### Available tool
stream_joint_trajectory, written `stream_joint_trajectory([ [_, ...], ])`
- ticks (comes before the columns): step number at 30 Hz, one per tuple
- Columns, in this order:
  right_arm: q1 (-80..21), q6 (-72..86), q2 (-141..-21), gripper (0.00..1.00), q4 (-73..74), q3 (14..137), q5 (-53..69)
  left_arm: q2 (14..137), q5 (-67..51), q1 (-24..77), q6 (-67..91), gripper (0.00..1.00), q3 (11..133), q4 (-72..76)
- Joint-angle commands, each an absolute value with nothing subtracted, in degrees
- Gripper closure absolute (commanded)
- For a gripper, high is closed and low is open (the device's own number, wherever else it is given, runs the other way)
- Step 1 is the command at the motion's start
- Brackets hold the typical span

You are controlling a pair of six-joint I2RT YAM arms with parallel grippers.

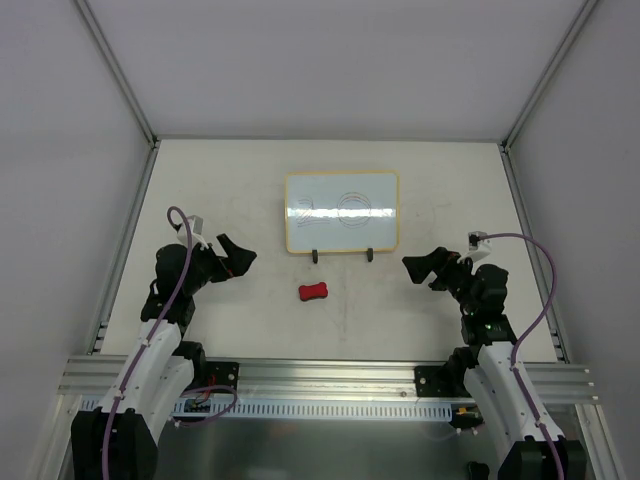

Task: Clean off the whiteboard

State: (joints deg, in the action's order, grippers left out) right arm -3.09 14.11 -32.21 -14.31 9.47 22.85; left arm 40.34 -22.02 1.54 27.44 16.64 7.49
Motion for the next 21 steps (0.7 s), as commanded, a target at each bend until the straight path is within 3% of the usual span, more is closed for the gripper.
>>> stream_joint_trajectory([
  [1, -2.81, 14.15, -31.73, 0.01, -16.96, 9.67, 23.38, 39.47, -20.92, 1.85, 26.72, 0.01, 16.0, 9.14],
  [21, -2.9, 15.82, -33.57, 0.01, -20.04, 9.23, 23.99, 37.8, -23.38, 2.02, 25.23, 0.01, 16.61, 8.35],
])
